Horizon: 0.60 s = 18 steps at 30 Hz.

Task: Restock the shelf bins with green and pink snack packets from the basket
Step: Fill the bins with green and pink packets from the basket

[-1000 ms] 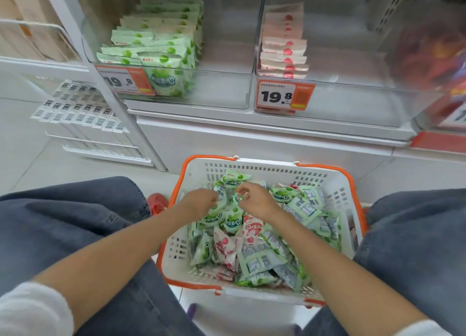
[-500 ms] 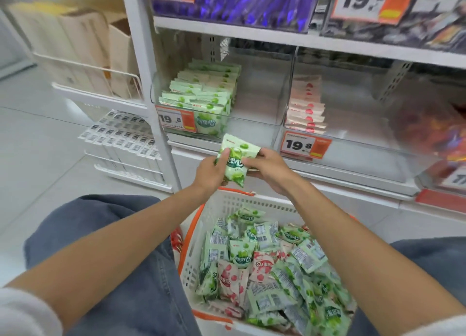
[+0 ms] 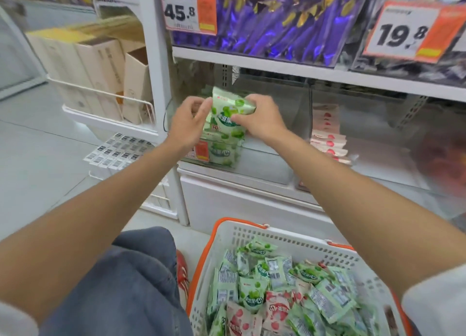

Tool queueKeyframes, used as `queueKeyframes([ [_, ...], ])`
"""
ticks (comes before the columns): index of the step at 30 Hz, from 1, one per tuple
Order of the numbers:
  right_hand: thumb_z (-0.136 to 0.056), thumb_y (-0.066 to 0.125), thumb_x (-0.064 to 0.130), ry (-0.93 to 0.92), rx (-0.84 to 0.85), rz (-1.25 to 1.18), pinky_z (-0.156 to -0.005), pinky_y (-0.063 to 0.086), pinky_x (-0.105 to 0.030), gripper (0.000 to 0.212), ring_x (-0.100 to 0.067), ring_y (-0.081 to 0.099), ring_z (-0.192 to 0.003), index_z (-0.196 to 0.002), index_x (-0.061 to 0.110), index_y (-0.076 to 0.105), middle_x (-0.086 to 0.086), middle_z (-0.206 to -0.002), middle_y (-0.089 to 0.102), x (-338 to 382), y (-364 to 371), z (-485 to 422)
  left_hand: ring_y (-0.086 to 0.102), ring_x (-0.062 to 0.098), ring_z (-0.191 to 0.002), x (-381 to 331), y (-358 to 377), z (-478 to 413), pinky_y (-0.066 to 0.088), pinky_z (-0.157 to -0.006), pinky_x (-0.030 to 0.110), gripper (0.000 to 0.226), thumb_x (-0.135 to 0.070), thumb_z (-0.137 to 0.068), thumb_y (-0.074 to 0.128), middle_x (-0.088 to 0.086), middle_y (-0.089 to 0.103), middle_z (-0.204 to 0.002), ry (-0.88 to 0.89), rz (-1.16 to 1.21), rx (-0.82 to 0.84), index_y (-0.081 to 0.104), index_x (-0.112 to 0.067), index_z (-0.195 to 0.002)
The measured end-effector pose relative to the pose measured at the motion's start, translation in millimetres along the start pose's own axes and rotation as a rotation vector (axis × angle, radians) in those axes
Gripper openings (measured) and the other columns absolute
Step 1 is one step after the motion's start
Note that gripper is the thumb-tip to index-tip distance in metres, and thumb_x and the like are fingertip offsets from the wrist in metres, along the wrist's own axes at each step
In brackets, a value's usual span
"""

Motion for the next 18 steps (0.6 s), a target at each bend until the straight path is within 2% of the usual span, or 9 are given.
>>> queueKeyframes([
  [2,-0.077,0.081,0.029,-0.043,0.071,0.135,-0.067,0.039,-0.023,0.041,-0.014,0.061,-0.093,-0.111,0.011,0.067,0.001,-0.098,0.066,-4.3,16.5,1.9,0.057,0.009,-0.098,11.8,-4.3,-10.4,0.043,-0.077,0.012,0.038,-0.042,-0.097,0.054,-0.002,0.061,-0.108,0.010,-0.023,0.035,0.056,-0.012,-0.120],
  [5,-0.084,0.075,0.032,-0.038,0.203,0.228,-0.087,0.039,-0.024,0.058,-0.020,0.053,-0.121,-0.133,0.009,0.055,-0.006,-0.130,0.060,-17.7,37.8,10.2,0.056,0.010,-0.099,18.0,-4.4,-20.5,0.046,-0.085,0.020,0.046,-0.039,-0.088,0.069,-0.004,0.060,-0.112,0.123,-0.092,0.142,0.054,-0.017,-0.126],
  [6,-0.084,0.073,0.035,-0.025,0.251,0.212,-0.089,0.041,-0.027,0.054,-0.022,0.054,-0.119,-0.129,0.010,0.058,-0.007,-0.127,0.061,-19.9,40.4,11.5,0.057,0.010,-0.100,16.2,-3.0,-22.7,0.048,-0.087,0.023,0.046,-0.037,-0.086,0.072,-0.004,0.061,-0.112,0.167,-0.136,0.205,0.056,-0.017,-0.124],
  [7,-0.082,0.071,0.039,-0.016,0.277,0.149,-0.085,0.044,-0.031,0.044,-0.023,0.058,-0.109,-0.116,0.011,0.064,-0.006,-0.114,0.066,-20.9,40.2,11.1,0.058,0.010,-0.100,13.9,-1.1,-25.4,0.049,-0.090,0.027,0.043,-0.037,-0.084,0.074,-0.004,0.063,-0.110,0.204,-0.191,0.276,0.060,-0.017,-0.120],
  [9,-0.085,0.064,0.039,0.040,0.221,-0.021,-0.078,0.047,-0.035,0.033,-0.024,0.061,-0.091,-0.094,0.008,0.068,-0.006,-0.092,0.067,-23.2,33.8,2.7,0.061,0.010,-0.097,8.1,2.4,-30.6,0.049,-0.092,0.032,0.034,-0.037,-0.082,0.075,-0.006,0.066,-0.104,0.254,-0.309,0.399,0.068,-0.017,-0.108],
  [11,-0.091,0.058,0.024,0.103,0.176,-0.089,-0.078,0.050,-0.035,0.029,-0.023,0.062,-0.086,-0.097,-0.002,0.070,-0.009,-0.092,0.068,-29.4,24.6,-12.9,0.063,0.011,-0.094,3.9,4.2,-36.0,0.051,-0.089,0.034,0.024,-0.035,-0.084,0.074,-0.006,0.070,-0.099,0.272,-0.374,0.480,0.073,-0.016,-0.099],
  [14,-0.094,0.055,0.006,0.167,0.400,-0.052,-0.075,0.054,-0.029,0.020,-0.018,0.060,-0.084,-0.105,-0.001,0.070,-0.009,-0.101,0.063,-32.8,23.2,-21.5,0.064,0.012,-0.092,3.2,7.9,-40.5,0.051,-0.088,0.035,0.019,-0.034,-0.085,0.072,-0.004,0.072,-0.096,0.273,-0.422,0.561,0.075,-0.018,-0.095],
  [16,-0.092,0.053,0.001,0.124,0.509,0.073,-0.084,0.057,-0.032,0.025,-0.019,0.062,-0.092,-0.112,0.001,0.069,-0.008,-0.108,0.064,-33.2,27.6,-25.6,0.062,0.011,-0.092,5.6,11.2,-39.6,0.050,-0.089,0.036,0.018,-0.035,-0.086,0.071,-0.007,0.070,-0.095,0.285,-0.451,0.589,0.074,-0.020,-0.095],
  [18,-0.091,0.049,-0.003,0.038,0.509,0.207,-0.082,0.058,-0.034,0.029,-0.023,0.065,-0.089,-0.110,0.002,0.071,-0.005,-0.102,0.063,-30.6,33.8,-28.5,0.062,0.011,-0.093,8.0,12.6,-38.1,0.049,-0.090,0.037,0.020,-0.038,-0.088,0.068,-0.010,0.069,-0.096,0.306,-0.469,0.598,0.073,-0.021,-0.098],
])
Point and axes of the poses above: each hand's wrist, its own z-axis away from the middle knuckle, its own y-axis out of the palm, x = y × z, the point moved 3 cm from there along -z, towards the middle knuckle
